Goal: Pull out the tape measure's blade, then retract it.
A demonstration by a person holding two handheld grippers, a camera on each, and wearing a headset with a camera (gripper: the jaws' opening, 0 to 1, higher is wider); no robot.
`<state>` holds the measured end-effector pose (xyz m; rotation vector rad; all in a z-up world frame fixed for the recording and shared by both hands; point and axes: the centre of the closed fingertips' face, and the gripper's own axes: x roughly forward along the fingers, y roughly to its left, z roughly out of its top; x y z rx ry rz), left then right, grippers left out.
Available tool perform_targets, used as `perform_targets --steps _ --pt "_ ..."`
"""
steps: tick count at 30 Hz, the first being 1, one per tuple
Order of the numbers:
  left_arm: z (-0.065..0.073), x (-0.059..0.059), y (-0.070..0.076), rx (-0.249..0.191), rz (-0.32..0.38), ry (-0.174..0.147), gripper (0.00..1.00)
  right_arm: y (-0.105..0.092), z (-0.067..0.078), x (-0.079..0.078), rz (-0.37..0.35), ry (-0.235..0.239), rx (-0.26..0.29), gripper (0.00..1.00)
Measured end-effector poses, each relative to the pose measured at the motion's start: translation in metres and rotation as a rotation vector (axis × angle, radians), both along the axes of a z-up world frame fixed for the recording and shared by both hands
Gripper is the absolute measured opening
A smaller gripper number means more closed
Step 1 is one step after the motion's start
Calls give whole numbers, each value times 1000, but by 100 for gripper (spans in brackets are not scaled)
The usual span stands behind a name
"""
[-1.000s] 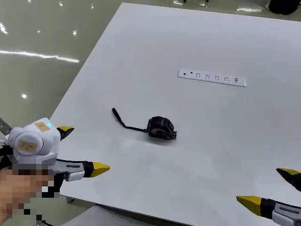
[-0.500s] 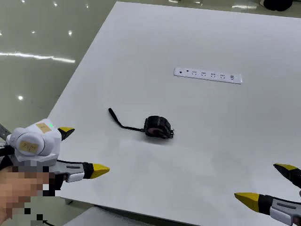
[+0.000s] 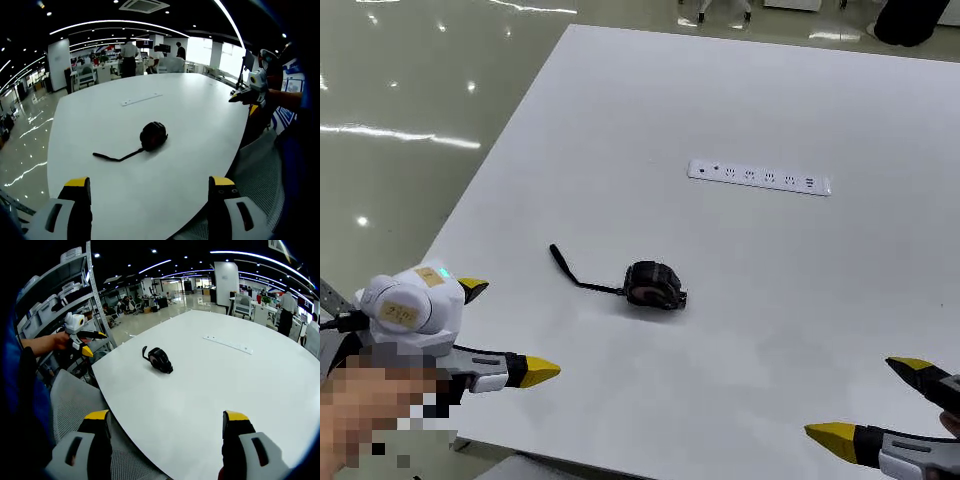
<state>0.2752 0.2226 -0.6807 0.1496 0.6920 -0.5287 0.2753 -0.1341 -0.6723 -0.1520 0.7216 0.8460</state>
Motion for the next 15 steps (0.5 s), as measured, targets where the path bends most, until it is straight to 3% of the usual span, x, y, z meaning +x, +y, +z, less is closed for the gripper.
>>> perform_targets --steps 15 --pt "-2 16 -21 6 -46 -4 94 11 -4 9 32 -8 3 89"
